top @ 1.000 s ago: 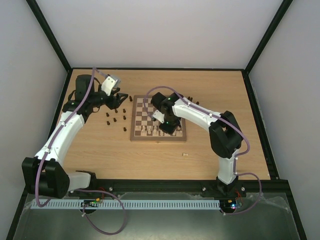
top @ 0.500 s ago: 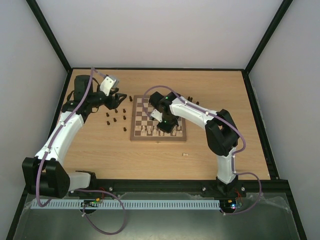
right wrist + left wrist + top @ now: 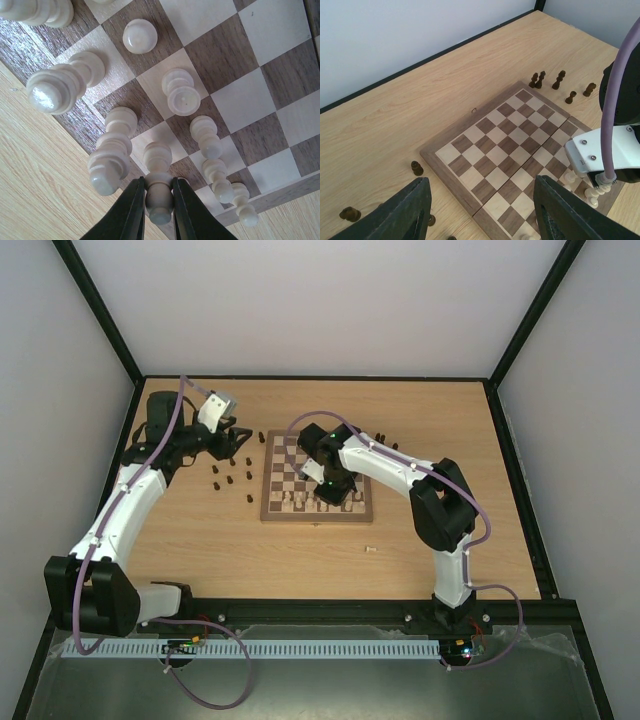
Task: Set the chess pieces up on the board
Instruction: Place the chess piece on the chessboard.
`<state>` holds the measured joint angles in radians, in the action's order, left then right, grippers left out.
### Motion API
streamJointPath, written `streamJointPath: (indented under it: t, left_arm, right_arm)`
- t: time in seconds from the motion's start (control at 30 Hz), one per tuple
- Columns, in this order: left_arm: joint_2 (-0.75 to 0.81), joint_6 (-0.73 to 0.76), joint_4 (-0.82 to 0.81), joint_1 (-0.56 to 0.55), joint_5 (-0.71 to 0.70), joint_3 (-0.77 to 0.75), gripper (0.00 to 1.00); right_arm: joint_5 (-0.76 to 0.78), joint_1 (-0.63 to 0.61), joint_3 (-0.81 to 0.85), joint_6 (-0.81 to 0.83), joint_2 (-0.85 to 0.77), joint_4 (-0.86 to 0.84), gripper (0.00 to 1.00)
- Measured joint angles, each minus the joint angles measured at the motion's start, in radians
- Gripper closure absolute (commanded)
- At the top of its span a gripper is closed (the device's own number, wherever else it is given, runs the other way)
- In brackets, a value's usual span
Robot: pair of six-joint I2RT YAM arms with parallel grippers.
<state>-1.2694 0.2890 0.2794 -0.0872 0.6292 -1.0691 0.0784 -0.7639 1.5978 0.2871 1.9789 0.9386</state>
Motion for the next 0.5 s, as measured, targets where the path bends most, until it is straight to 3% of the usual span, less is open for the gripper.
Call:
streamJointPath:
  t: [0.5]
  left_arm:
    - [0.013, 0.000, 0.000, 0.004, 0.009, 0.005, 0.41]
  right_arm:
    - [0.002, 0.000, -0.002, 0.000, 0.011, 0.000, 0.81]
